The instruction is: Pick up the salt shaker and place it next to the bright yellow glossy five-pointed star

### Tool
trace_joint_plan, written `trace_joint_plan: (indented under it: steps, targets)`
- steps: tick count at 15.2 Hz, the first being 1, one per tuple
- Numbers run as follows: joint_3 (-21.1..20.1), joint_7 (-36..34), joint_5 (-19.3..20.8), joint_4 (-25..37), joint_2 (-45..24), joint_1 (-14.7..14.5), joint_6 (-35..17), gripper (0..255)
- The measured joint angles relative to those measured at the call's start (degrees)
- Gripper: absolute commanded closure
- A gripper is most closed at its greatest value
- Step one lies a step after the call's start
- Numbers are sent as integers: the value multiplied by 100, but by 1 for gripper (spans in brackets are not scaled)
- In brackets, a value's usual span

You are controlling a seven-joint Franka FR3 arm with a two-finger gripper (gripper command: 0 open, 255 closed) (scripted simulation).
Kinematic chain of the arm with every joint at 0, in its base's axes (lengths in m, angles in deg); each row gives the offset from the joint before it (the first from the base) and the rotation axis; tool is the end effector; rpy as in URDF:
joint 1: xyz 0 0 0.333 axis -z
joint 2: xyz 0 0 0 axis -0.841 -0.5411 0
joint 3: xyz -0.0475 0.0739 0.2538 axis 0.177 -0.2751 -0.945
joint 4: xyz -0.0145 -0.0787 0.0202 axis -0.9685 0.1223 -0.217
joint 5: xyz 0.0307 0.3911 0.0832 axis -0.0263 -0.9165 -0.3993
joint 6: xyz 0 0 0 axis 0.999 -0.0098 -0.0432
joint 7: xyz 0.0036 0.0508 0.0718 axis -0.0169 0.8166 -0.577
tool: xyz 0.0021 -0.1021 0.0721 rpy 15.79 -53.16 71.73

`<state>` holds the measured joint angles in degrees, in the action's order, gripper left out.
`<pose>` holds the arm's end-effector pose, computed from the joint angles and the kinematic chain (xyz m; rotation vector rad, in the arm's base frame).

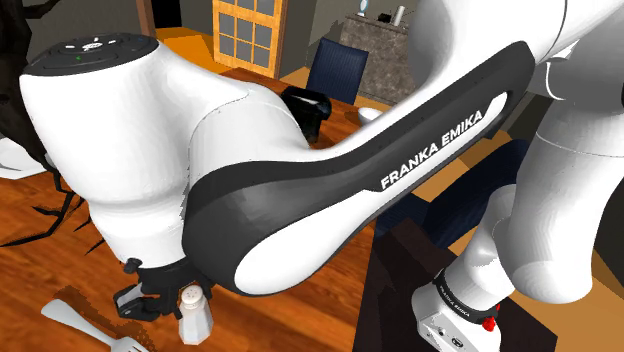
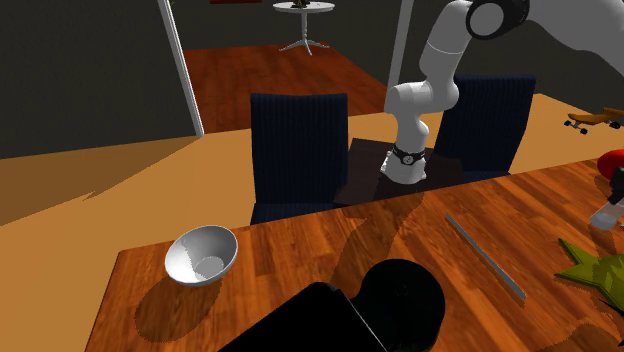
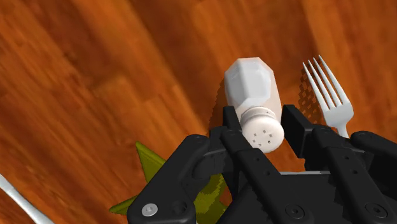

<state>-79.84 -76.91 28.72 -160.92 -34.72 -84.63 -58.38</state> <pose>0.2641 0.5311 0.3071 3.0657 0.0712 -0.0170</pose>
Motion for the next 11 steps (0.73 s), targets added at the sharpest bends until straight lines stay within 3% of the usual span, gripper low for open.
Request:
trace_joint_plan:
  steps: [4,5,11]
  targets:
    - [1,-1,3,-7,-3,0,-11,255]
    - [2,-1,4,-7,-3,0,-11,0]
    - [1,-2,4,-7,-3,0,-12,0]
